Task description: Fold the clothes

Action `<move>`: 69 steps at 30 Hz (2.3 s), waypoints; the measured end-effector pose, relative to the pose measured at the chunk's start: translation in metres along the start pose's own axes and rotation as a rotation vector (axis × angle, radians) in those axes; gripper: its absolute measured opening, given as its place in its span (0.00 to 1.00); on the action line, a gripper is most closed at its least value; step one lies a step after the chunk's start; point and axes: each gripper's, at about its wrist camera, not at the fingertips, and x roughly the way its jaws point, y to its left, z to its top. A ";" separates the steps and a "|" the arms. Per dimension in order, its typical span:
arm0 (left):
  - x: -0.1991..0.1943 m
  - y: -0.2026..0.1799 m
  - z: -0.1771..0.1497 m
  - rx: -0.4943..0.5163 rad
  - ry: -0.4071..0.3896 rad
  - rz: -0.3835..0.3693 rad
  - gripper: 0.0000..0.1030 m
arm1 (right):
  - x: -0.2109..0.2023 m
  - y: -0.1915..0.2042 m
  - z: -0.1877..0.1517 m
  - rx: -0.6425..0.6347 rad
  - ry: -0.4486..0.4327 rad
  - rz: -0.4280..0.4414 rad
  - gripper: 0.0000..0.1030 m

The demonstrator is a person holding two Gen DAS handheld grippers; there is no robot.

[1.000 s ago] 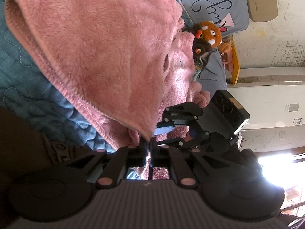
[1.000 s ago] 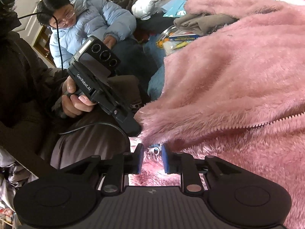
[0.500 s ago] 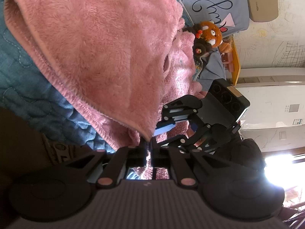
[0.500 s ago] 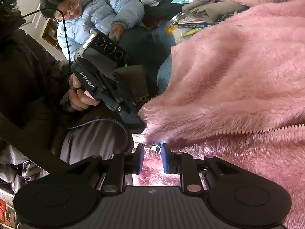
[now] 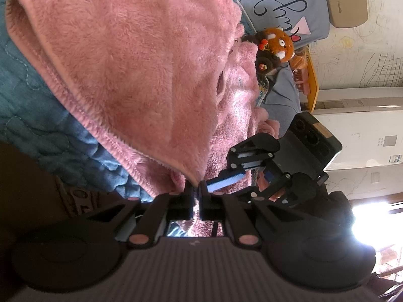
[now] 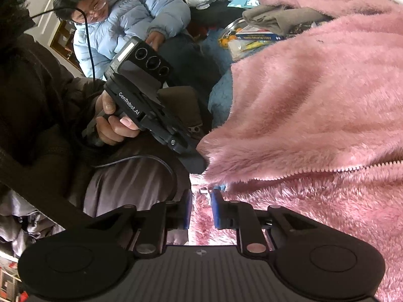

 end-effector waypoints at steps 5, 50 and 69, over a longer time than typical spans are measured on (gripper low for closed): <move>0.002 -0.001 0.001 0.001 0.000 0.000 0.04 | 0.005 0.000 -0.001 0.018 0.005 -0.024 0.10; -0.005 -0.008 -0.010 0.115 -0.043 0.053 0.02 | 0.020 0.085 -0.019 0.243 -0.377 -0.709 0.04; -0.012 -0.001 -0.005 0.023 -0.116 -0.112 0.17 | 0.011 0.088 -0.038 0.449 -0.581 -0.600 0.02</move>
